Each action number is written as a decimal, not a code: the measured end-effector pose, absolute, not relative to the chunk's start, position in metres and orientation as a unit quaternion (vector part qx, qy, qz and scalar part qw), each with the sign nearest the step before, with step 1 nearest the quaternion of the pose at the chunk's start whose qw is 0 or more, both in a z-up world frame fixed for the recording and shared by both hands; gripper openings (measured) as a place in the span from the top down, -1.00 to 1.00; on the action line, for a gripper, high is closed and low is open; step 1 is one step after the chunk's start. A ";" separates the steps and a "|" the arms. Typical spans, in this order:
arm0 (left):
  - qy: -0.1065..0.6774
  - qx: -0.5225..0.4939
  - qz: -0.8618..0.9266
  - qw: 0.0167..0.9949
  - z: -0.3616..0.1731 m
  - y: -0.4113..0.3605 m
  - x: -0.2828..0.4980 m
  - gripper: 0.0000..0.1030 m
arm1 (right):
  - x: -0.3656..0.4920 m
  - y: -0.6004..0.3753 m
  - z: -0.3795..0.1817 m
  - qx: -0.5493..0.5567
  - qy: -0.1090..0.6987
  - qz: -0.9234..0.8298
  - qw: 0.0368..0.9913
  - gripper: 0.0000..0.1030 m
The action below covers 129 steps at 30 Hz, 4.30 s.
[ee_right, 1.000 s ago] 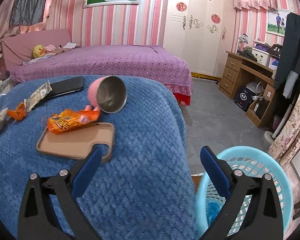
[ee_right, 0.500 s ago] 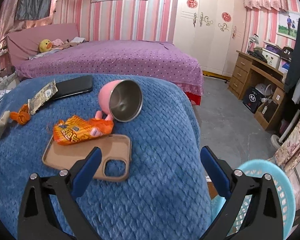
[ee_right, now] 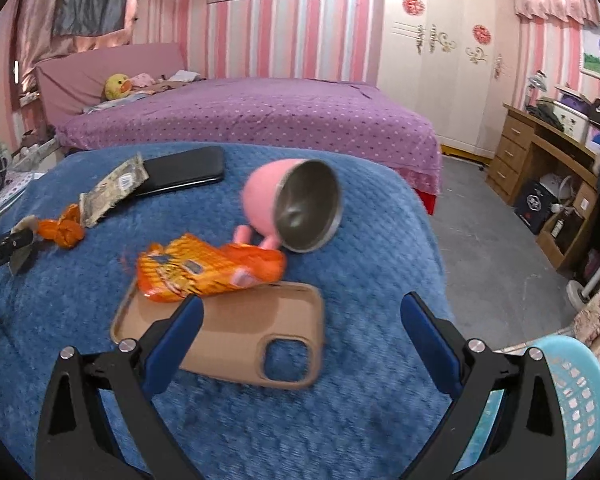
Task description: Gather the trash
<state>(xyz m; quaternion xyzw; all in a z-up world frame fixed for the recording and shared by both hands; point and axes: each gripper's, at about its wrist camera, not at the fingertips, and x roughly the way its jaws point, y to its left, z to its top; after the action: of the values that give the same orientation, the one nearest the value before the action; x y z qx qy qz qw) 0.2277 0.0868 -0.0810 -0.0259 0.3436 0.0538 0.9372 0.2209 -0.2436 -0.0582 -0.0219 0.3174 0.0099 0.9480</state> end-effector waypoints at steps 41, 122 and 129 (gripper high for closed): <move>0.315 -0.032 0.105 0.943 -0.061 0.110 0.182 0.58 | 0.251 -0.184 -0.069 0.002 0.355 0.109 0.929 -0.43; 0.269 0.007 -0.058 0.962 -0.010 -0.095 0.140 0.58 | 0.133 -0.368 -0.011 0.034 0.277 0.079 0.957 0.95; 0.280 0.029 -0.133 0.950 -0.022 -0.189 0.129 0.58 | 0.103 -0.446 -0.015 0.042 0.278 0.012 0.960 0.95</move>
<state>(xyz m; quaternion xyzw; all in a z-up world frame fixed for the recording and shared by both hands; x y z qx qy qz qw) 0.1285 -0.1894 -0.0219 0.0285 0.2803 -0.1331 0.9502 0.1029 -0.4457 -0.0151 0.0419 0.2776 0.0121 0.9597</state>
